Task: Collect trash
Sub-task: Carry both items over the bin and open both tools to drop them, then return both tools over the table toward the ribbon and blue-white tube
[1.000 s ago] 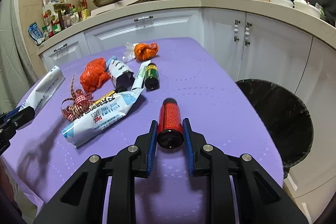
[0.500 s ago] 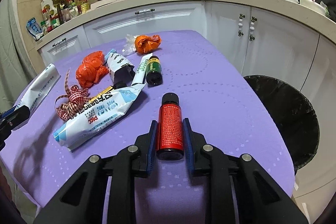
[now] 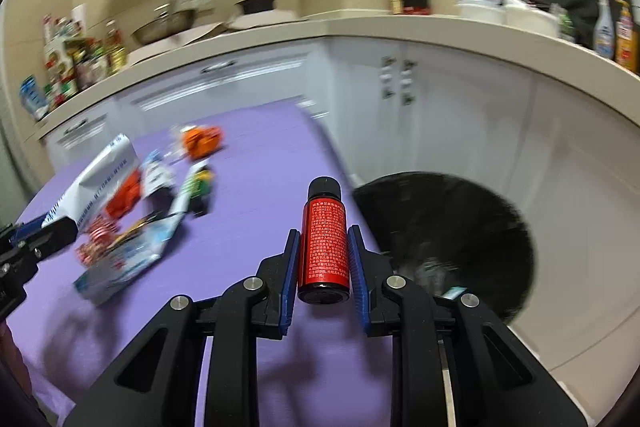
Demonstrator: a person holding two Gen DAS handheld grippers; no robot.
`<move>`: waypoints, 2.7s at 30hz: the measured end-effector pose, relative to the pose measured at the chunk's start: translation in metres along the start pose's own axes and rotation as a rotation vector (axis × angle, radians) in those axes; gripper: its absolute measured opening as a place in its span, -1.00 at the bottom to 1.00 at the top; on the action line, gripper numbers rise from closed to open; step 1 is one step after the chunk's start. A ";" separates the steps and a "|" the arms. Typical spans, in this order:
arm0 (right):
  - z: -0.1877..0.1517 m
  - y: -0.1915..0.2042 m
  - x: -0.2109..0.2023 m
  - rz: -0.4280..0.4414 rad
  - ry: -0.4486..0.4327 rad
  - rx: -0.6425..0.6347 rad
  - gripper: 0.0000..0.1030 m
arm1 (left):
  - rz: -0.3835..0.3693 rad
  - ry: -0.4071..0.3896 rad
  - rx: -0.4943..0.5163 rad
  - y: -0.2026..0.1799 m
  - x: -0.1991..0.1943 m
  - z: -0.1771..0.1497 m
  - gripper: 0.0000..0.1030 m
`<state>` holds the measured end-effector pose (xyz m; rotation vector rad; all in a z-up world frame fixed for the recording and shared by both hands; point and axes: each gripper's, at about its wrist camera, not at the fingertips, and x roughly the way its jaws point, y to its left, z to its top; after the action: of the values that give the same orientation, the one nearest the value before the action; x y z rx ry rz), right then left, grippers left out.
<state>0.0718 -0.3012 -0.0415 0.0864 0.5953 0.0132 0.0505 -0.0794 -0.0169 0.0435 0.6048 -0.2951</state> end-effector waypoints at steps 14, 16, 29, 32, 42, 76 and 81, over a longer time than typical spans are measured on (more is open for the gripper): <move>0.013 -0.083 0.014 -0.122 -0.023 0.087 -0.52 | -0.152 0.040 0.146 -0.118 0.084 0.039 -0.48; 0.013 -0.091 0.018 -0.128 -0.022 0.098 -0.52 | -0.158 0.050 0.162 -0.129 0.097 0.043 -0.48; 0.011 -0.119 0.045 -0.130 -0.006 0.169 -0.36 | -0.166 0.132 0.183 -0.153 0.153 0.052 0.00; 0.010 -0.119 0.044 -0.131 -0.005 0.168 -0.36 | -0.159 0.122 0.168 -0.149 0.152 0.050 0.07; 0.011 -0.102 0.032 -0.123 -0.015 0.155 -0.29 | -0.139 0.095 0.132 -0.124 0.128 0.053 0.08; -0.018 0.185 -0.006 0.255 -0.012 -0.208 0.29 | 0.328 0.040 -0.202 0.153 -0.057 -0.043 0.12; -0.032 0.200 0.008 0.188 0.031 -0.265 0.31 | 0.334 0.038 -0.235 0.169 -0.067 -0.055 0.12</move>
<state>0.0633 -0.0989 -0.0559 -0.1157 0.6103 0.2754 0.0158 0.1065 -0.0319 -0.0760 0.6557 0.1016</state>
